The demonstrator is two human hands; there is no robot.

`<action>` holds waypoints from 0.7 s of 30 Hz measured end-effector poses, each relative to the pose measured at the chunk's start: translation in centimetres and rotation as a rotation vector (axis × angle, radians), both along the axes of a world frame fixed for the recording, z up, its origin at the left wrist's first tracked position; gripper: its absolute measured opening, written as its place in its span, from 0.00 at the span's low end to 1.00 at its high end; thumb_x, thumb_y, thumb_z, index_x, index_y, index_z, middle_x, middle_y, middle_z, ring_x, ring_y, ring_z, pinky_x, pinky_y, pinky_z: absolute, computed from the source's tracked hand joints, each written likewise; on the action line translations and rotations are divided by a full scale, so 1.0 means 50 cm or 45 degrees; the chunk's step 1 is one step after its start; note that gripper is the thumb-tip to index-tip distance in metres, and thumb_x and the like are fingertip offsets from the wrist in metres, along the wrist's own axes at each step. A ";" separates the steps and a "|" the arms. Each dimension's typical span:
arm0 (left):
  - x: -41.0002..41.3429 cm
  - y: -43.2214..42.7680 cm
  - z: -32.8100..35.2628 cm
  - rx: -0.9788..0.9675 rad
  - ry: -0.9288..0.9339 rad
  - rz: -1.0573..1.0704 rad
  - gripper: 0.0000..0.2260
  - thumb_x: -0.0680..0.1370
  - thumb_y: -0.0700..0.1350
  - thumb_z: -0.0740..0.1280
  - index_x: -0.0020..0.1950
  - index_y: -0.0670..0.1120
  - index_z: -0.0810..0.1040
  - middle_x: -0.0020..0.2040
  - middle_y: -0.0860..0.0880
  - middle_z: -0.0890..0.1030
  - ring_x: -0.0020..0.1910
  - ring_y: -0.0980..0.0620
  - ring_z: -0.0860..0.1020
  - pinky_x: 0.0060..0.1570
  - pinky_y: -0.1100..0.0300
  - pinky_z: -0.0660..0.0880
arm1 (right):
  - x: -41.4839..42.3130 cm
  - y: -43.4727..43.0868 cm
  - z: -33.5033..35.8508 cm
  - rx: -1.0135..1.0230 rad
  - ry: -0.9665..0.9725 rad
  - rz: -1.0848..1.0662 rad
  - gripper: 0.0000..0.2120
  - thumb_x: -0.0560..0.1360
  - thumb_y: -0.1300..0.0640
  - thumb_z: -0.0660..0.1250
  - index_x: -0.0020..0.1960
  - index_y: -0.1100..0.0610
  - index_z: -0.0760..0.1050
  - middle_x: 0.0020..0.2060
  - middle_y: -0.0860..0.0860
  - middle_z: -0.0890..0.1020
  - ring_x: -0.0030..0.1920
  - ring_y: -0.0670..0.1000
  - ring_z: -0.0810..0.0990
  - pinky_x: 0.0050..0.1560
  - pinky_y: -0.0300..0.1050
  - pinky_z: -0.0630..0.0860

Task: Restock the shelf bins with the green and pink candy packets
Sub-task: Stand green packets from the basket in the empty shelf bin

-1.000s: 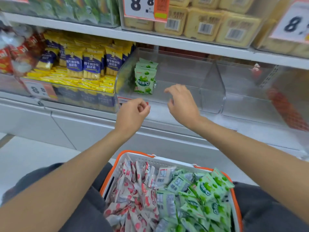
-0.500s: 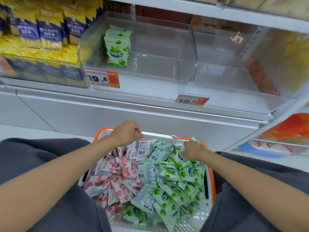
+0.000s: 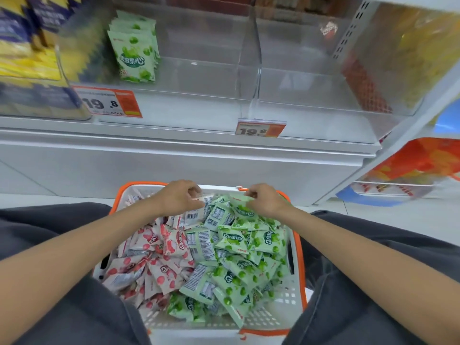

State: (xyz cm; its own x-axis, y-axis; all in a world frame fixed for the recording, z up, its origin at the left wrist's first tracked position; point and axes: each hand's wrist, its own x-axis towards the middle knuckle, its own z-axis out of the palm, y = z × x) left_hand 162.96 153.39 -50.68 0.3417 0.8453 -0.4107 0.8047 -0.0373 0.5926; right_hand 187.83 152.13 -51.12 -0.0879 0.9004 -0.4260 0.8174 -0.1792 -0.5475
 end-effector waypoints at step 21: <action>-0.122 0.123 0.282 0.752 -0.611 0.590 0.18 0.72 0.53 0.76 0.58 0.47 0.80 0.49 0.54 0.82 0.46 0.58 0.79 0.47 0.66 0.77 | -0.204 0.207 0.400 0.736 0.792 -0.003 0.08 0.74 0.68 0.69 0.48 0.57 0.78 0.37 0.47 0.82 0.32 0.35 0.79 0.37 0.31 0.75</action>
